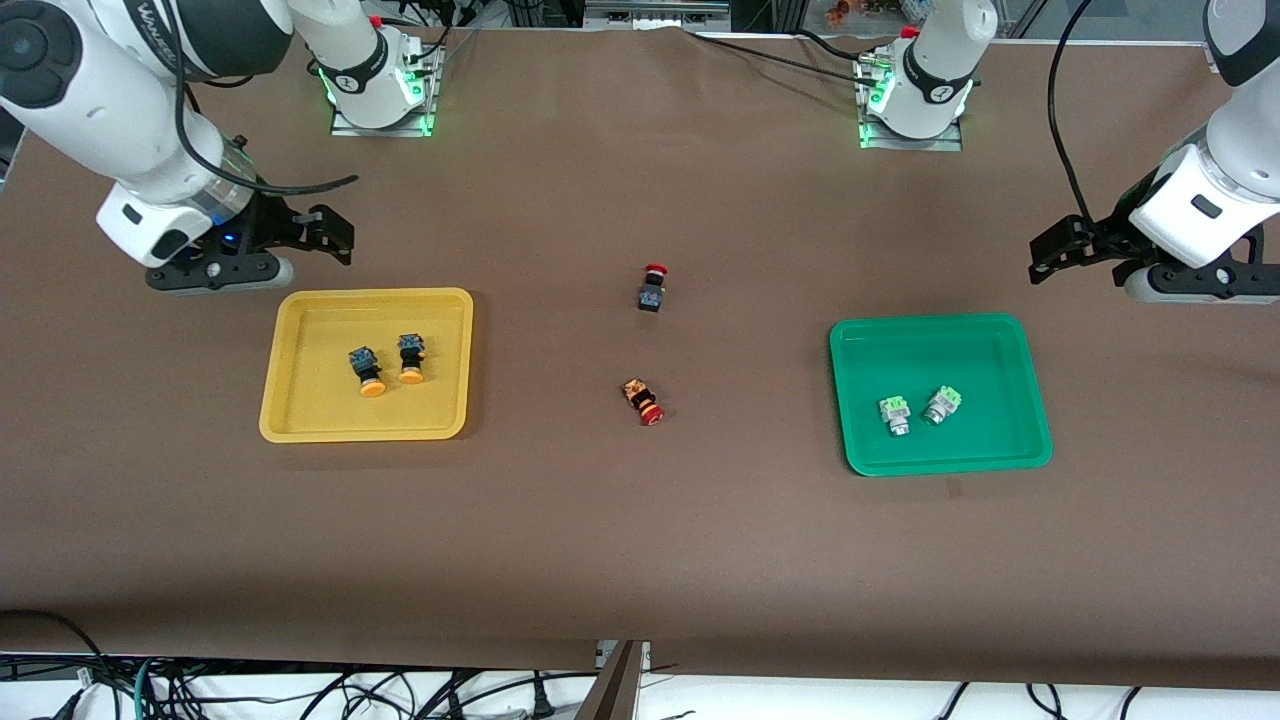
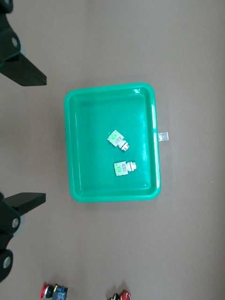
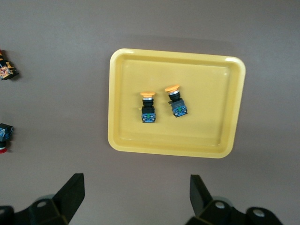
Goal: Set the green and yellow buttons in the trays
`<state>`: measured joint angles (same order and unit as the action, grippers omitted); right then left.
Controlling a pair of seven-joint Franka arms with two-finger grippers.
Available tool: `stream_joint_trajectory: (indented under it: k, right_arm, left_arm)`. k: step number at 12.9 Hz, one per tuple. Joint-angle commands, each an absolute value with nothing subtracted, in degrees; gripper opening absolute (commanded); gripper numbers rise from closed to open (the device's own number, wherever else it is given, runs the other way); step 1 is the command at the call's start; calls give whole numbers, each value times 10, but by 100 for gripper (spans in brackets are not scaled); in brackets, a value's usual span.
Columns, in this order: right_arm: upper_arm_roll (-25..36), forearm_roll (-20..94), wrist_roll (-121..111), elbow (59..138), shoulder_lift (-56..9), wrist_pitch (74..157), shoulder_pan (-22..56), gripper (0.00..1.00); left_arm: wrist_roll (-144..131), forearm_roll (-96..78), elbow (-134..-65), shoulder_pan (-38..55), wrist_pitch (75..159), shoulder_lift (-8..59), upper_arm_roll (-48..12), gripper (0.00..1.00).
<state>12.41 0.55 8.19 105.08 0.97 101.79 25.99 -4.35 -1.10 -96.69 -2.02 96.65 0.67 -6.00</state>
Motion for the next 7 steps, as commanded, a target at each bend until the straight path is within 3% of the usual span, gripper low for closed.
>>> stream_joint_trajectory:
  k: [1, 3, 7]
  right_arm:
    - [-2, -4, 83, 1048, 23, 1003, 120, 99]
    - [-67, -4, 81, 1042, 22, 1002, 46, 99]
    - [-67, -2, 76, 1021, 16, 1001, 47, 99]
  left_arm:
    - [-52, -17, -943, -11, 946, 18, -56, 100]
    - [-52, -18, -943, -11, 941, 19, -56, 100]
    - [-53, -17, -942, -11, 934, 20, -56, 100]
